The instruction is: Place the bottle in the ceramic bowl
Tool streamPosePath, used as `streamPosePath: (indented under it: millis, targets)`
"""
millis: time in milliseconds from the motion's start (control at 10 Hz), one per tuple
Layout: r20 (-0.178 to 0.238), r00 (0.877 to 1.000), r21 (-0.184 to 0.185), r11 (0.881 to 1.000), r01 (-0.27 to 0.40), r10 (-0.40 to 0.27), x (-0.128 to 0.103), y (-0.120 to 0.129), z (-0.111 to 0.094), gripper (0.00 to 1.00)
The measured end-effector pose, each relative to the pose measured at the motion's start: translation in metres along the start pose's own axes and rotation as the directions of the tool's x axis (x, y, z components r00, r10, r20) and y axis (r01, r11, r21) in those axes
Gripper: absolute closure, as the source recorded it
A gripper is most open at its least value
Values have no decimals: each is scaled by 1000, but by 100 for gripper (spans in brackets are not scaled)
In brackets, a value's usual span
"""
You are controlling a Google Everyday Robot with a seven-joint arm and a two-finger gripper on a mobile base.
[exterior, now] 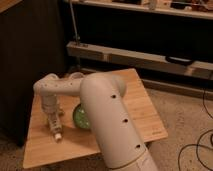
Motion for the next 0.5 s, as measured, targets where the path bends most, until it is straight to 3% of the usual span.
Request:
streamPosePath:
  millis: [300, 500]
  targets:
    - [0, 1000, -1, 1000, -1, 1, 0, 0, -2, 95]
    - [0, 1000, -1, 1000, -1, 1, 0, 0, -3, 100]
